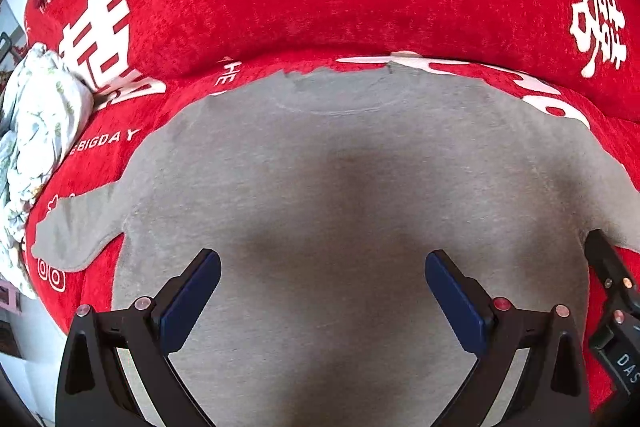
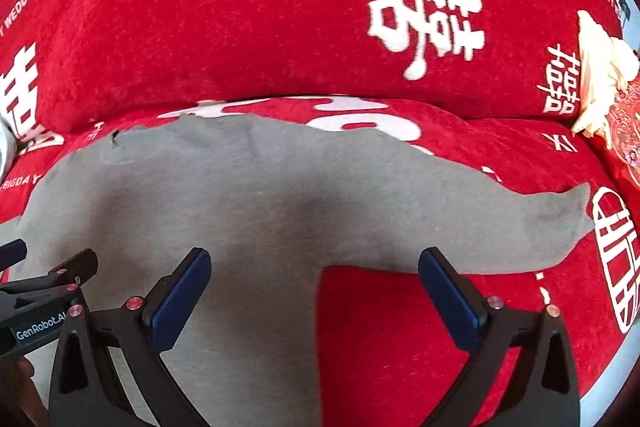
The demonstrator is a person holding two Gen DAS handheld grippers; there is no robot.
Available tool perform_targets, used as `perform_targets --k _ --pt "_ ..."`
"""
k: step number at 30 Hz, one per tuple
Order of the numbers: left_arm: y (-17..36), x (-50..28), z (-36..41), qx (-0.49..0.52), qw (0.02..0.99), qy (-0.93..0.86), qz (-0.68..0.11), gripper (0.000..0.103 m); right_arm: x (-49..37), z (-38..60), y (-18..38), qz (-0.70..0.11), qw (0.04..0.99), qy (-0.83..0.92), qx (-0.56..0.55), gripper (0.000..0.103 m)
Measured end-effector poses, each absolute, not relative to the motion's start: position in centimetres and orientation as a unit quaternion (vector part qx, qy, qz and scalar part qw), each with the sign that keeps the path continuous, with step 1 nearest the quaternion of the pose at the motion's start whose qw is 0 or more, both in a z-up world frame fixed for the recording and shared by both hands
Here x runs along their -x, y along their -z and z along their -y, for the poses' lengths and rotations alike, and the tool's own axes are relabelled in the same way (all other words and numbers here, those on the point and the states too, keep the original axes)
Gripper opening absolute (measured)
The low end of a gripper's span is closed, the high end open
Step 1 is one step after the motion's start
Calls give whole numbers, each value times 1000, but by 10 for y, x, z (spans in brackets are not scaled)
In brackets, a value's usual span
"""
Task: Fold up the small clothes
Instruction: 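Move the right gripper along the sweatshirt to its sleeve cuff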
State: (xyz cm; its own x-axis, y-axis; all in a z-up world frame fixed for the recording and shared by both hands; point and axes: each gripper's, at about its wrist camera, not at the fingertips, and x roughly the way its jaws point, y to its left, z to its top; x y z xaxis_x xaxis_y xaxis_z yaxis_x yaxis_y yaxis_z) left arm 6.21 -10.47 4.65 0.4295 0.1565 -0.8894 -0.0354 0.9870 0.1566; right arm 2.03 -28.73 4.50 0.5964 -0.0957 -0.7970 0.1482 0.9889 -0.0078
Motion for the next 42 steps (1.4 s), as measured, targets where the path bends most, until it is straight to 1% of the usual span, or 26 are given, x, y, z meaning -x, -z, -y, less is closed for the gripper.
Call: perform_targets --k 28,42 --pt "-46 -68 218 -113 848 -10 -518 103 -1 396 -52 -426 892 147 -37 103" --pt "-43 -67 282 -137 846 22 -515 103 14 464 -43 -427 881 199 -43 103"
